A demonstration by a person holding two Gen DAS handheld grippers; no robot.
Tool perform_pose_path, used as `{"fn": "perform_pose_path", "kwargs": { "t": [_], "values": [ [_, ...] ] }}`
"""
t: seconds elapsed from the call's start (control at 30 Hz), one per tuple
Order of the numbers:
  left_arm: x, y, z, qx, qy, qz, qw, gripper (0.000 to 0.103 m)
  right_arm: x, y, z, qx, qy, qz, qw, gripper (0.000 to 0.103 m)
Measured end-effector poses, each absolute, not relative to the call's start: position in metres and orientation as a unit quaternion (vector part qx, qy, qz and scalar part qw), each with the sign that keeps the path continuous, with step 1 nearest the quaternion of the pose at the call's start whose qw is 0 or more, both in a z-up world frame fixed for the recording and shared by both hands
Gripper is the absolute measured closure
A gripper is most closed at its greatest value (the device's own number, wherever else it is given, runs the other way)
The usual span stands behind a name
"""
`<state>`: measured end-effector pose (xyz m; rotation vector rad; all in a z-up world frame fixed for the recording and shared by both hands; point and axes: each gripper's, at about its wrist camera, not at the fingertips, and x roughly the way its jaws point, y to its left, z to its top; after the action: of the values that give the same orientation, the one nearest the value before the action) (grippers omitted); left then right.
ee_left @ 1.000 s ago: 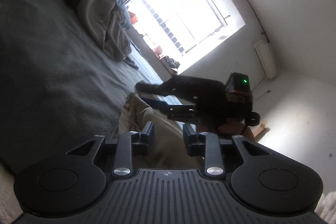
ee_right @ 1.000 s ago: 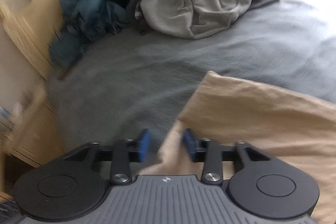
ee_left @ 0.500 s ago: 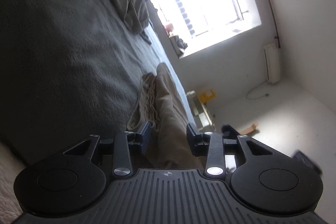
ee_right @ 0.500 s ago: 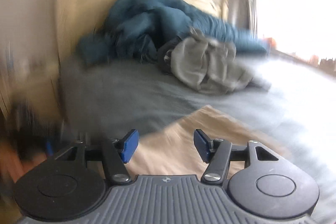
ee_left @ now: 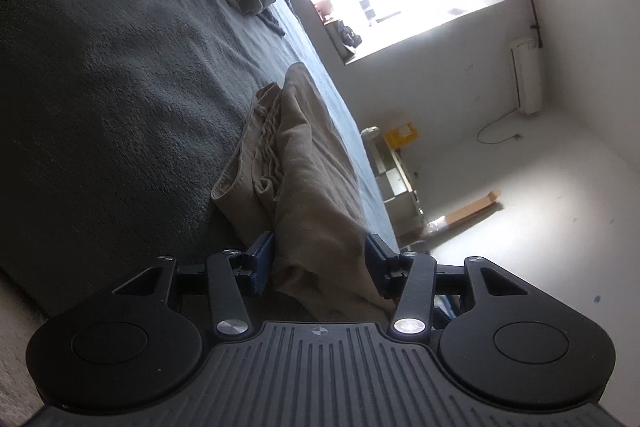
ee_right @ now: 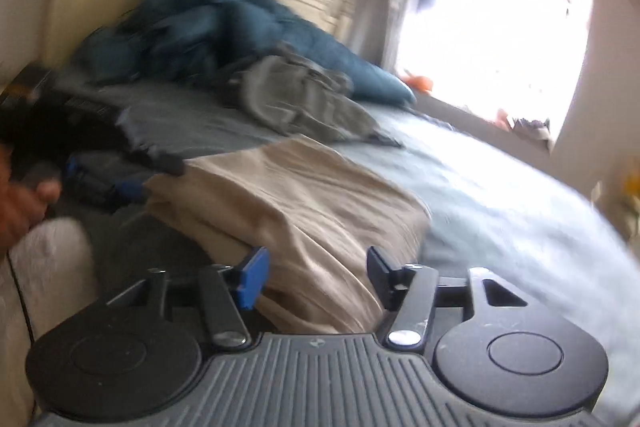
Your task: Fold clothes
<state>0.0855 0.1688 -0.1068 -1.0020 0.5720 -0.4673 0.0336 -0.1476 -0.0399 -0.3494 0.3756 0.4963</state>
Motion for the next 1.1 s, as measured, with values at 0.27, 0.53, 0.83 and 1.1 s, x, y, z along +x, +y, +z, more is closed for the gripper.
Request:
{"fn": "perform_pose_path", "kwargs": {
  "t": [0.27,0.53,0.83,1.1],
  "values": [
    [0.087,0.158,-0.084,-0.415,0.246,-0.202,0.852,0.088,0.042,-0.123,-0.063,-0.253,0.158,0.261,0.918,0.085],
    [0.105,0.165,-0.044,-0.34,0.181,-0.26,0.885,0.09,0.013,-0.134,-0.039,-0.219,0.084,0.269,0.934,0.095],
    [0.112,0.198,-0.115,-0.424,0.266,-0.259,0.826,0.083,0.013,-0.113,-0.089,-0.283,0.126,0.312,0.898,0.096],
    [0.105,0.201,-0.108,-0.454,0.242,-0.263,0.816,0.056,0.015,-0.117,-0.09,-0.266,0.131,0.308,0.904,0.096]
  ]
}}
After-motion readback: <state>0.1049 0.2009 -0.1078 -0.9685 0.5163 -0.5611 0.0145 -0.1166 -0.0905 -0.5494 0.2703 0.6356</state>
